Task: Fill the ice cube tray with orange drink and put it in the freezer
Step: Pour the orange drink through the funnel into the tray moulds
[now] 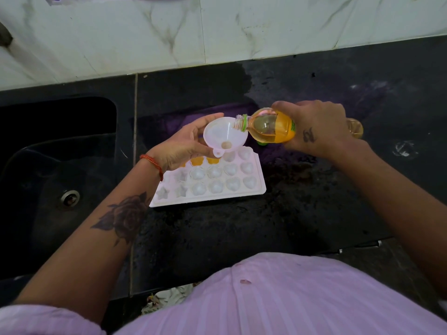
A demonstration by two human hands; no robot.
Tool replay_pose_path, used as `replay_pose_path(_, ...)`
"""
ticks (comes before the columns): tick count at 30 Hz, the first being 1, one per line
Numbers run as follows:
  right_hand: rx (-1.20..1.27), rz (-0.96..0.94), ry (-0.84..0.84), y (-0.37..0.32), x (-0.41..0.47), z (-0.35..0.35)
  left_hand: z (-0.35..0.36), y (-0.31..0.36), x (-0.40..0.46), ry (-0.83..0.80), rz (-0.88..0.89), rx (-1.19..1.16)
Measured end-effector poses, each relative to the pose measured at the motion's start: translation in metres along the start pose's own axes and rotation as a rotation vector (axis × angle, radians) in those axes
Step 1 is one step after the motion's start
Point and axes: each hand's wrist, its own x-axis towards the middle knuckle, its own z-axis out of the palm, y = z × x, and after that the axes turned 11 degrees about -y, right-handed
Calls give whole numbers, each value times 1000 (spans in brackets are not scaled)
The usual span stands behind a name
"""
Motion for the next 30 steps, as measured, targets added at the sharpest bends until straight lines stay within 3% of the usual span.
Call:
replay_pose_path(10, 4, 0, 19, 3, 1, 1, 1, 1, 1, -7, -10, 11)
replay_pose_path(20, 186, 33, -42, 2, -2, -2, 4, 8, 2, -2, 6, -14)
replay_pose_path(30, 130, 48, -29, 16, -12, -3, 14, 4, 21, -32, 5, 13)
